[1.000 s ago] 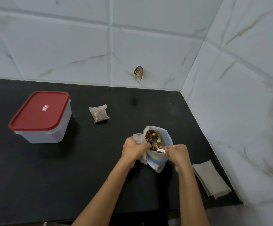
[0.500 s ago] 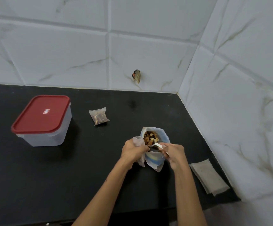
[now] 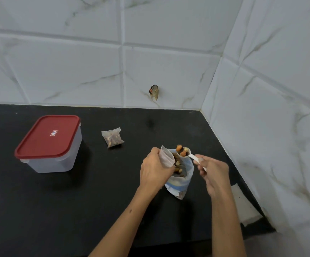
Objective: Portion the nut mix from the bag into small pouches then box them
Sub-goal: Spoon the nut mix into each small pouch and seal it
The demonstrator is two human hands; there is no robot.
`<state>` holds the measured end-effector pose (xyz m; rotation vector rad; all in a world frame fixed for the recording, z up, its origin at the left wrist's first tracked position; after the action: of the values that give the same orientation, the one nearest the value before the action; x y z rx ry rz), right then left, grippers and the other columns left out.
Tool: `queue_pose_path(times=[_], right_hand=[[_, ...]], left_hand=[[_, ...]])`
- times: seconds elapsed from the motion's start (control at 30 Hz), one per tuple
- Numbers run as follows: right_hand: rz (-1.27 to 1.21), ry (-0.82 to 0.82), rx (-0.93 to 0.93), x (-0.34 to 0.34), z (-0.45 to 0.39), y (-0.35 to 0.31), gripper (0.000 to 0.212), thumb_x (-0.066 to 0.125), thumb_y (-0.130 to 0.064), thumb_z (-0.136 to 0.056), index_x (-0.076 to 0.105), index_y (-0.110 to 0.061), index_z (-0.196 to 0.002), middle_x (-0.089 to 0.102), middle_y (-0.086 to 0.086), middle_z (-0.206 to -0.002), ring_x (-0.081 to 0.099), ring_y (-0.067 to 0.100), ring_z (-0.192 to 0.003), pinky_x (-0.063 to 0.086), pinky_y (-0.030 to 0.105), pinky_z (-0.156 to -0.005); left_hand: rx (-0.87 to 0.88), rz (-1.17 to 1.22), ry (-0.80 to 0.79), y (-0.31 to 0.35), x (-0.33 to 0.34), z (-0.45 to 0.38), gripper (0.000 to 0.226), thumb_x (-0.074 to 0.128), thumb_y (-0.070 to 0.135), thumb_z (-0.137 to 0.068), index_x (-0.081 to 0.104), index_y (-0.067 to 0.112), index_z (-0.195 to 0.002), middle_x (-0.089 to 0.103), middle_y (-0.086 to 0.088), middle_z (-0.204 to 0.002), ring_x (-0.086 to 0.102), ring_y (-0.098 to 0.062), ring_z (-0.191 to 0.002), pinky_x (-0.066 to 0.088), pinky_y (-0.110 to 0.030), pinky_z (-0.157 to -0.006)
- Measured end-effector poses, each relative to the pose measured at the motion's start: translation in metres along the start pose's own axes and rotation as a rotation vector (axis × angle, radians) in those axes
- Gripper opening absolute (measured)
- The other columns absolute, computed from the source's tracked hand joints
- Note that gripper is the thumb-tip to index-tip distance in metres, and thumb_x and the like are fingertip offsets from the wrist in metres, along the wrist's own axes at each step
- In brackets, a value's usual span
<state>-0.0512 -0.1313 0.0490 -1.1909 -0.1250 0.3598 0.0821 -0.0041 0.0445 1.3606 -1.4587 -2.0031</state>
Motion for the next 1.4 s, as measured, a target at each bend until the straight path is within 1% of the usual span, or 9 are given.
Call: queue_pose_path(times=[0.17,0.5,0.63,0.7,0.87,1.03,1.17,1.3,1.4], right_hand=[[0.078,-0.068,-0.195,0.008,0.028,-0.032,0.020,0.055,-0.003,-0.091,0.071,-0.008,-0.101,0.069,0.007,-0.090,0.058,0.008,-0.073,0.045,0.019,-0.059],[0.680,-0.052,-0.691,0.029,0.063,-0.056,0.025,0.055,-0.008,-0.093,0.069,-0.015,-0.112,0.068,-0.002,-0.112,0.054,0.000,-0.090,0.034,-0.003,-0.061],[0.855,-0.127,-0.664,0.039,0.064,-0.061,0.029,0.053,-0.007,-0.094,0.067,-0.015,-0.118,0.066,0.005,-0.118,0.060,0.017,-0.107,0.047,0.019,-0.088],[0.797,-0.139,-0.735,0.040,0.067,-0.064,0.028,0.053,0.000,-0.091,0.071,-0.011,-0.110,0.068,0.011,-0.109,0.061,0.025,-0.102,0.047,0.029,-0.089],[0.735,-0.010,-0.814,0.034,0.073,-0.070,0.021,0.057,-0.008,-0.092,0.072,-0.011,-0.107,0.069,0.007,-0.107,0.061,0.017,-0.096,0.048,0.020,-0.080],[0.717,-0.052,-0.847,0.037,0.077,-0.072,0.021,0.058,-0.006,-0.091,0.073,-0.013,-0.104,0.070,0.003,-0.103,0.059,0.008,-0.090,0.041,0.008,-0.074],[0.654,-0.003,-0.832,0.034,0.078,-0.079,0.022,0.059,-0.006,-0.090,0.073,-0.014,-0.105,0.070,0.003,-0.104,0.061,0.008,-0.090,0.045,0.014,-0.076],[0.758,-0.117,-0.767,0.046,0.074,-0.069,0.021,0.059,-0.009,-0.090,0.072,-0.017,-0.105,0.070,-0.001,-0.102,0.058,0.004,-0.085,0.038,0.003,-0.067],[0.705,-0.028,-0.806,0.045,0.077,-0.075,0.023,0.058,-0.006,-0.089,0.072,-0.016,-0.105,0.069,0.001,-0.102,0.057,0.007,-0.089,0.038,0.007,-0.069]], left_hand=[[0.000,0.010,-0.008,0.004,0.003,-0.003,0.032,0.072,0.027,-0.075,0.047,0.022,-0.094,0.056,0.008,-0.089,0.057,-0.010,-0.084,0.051,-0.027,-0.069],[-0.011,0.121,0.025,0.004,0.003,-0.006,0.033,0.074,0.019,-0.072,0.045,0.019,-0.089,0.054,0.010,-0.082,0.052,-0.005,-0.072,0.039,-0.019,-0.053],[-0.026,0.175,0.034,0.005,0.003,-0.009,0.032,0.073,0.018,-0.073,0.047,0.018,-0.091,0.057,0.009,-0.085,0.056,-0.008,-0.077,0.043,-0.019,-0.057],[-0.023,0.201,0.035,0.005,0.004,-0.010,0.032,0.074,0.018,-0.073,0.048,0.019,-0.093,0.059,0.008,-0.086,0.059,-0.010,-0.080,0.049,-0.023,-0.062],[-0.008,0.230,0.046,0.005,0.005,-0.011,0.034,0.074,0.017,-0.072,0.050,0.019,-0.097,0.061,0.007,-0.089,0.059,-0.008,-0.080,0.046,-0.018,-0.060],[0.014,0.230,0.059,0.005,0.005,-0.014,0.034,0.075,0.018,-0.071,0.047,0.019,-0.090,0.060,0.006,-0.085,0.055,-0.005,-0.070,0.039,-0.015,-0.054],[0.050,0.250,0.090,0.008,0.001,-0.016,0.034,0.075,0.020,-0.072,0.048,0.017,-0.092,0.060,0.006,-0.084,0.056,-0.006,-0.070,0.043,-0.017,-0.053],[0.134,0.281,0.109,0.015,-0.002,-0.014,0.036,0.078,0.023,-0.072,0.049,0.013,-0.092,0.061,0.005,-0.081,0.056,-0.005,-0.067,0.044,-0.014,-0.053],[0.117,0.289,0.125,0.014,-0.003,-0.014,0.035,0.077,0.024,-0.074,0.049,0.015,-0.094,0.061,0.006,-0.083,0.056,-0.003,-0.067,0.043,-0.012,-0.052]])
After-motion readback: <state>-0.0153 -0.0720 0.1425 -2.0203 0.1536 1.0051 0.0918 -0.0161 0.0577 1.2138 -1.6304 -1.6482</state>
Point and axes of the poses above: each hand's wrist, its own z-axis away from the middle knuckle, its own x-axis out of the palm, y = z × x, the point moved 6 cm from there along -z, towards the middle knuckle
